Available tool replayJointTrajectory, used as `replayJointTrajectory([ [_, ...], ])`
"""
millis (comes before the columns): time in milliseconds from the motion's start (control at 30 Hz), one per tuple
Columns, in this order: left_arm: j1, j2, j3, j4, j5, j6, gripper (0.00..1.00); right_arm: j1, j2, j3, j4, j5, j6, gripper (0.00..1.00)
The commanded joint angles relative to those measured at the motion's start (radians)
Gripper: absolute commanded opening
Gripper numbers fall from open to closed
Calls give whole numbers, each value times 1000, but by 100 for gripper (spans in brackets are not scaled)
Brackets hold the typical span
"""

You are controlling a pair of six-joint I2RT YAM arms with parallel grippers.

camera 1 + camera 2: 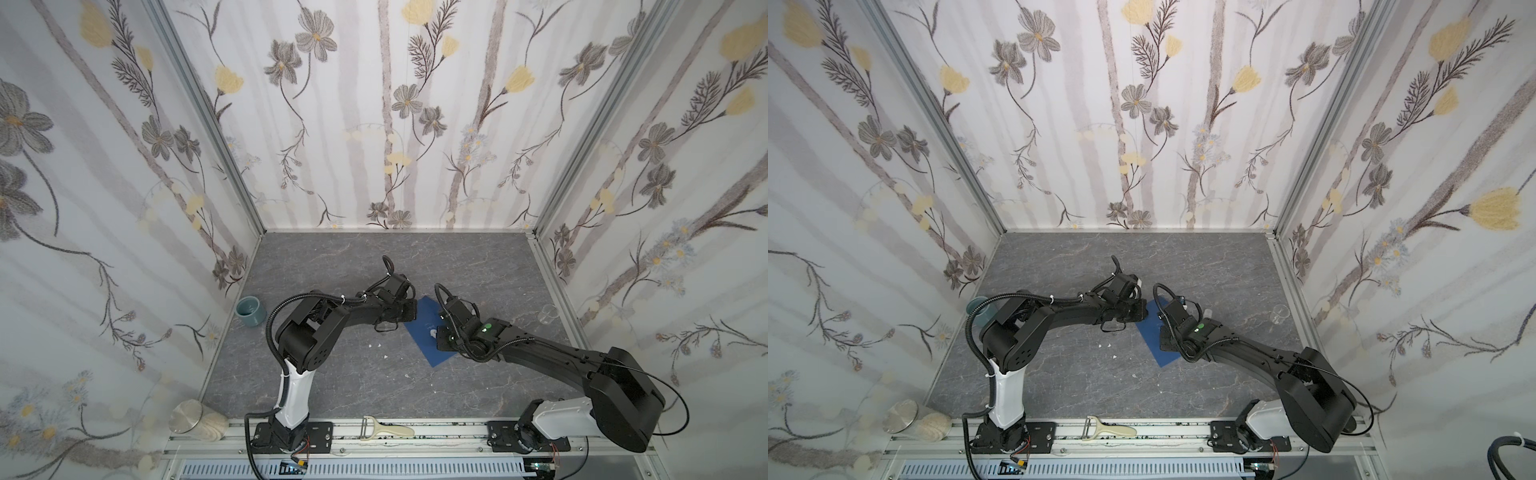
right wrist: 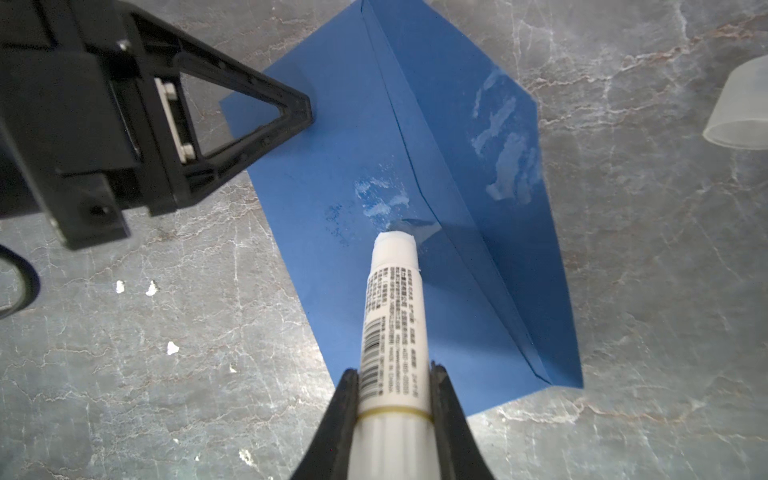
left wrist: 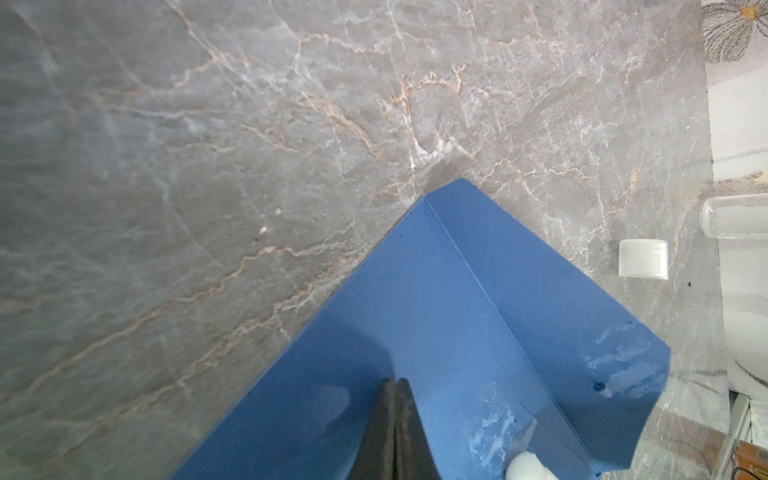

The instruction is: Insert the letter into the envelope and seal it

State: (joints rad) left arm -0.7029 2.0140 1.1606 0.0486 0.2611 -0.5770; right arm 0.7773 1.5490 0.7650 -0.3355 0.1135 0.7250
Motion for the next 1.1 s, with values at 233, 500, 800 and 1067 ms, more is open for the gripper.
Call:
replayJointTrajectory([
  [233,-14,11,-18,-110,-11,-10,0,-18,113,44,92,-21,-10,0],
  [500,-13,-5,-30,-110,-16,-11,0,-19,-54,32,-17,19,-3,0],
  [800,-14,-5,-33,-110,-13,-15,0,-8,-74,-78,16,-30,51,0],
  [1067,-16,2,-31,-110,0,-16,0,-17,29,-49,95,-34,28,0],
])
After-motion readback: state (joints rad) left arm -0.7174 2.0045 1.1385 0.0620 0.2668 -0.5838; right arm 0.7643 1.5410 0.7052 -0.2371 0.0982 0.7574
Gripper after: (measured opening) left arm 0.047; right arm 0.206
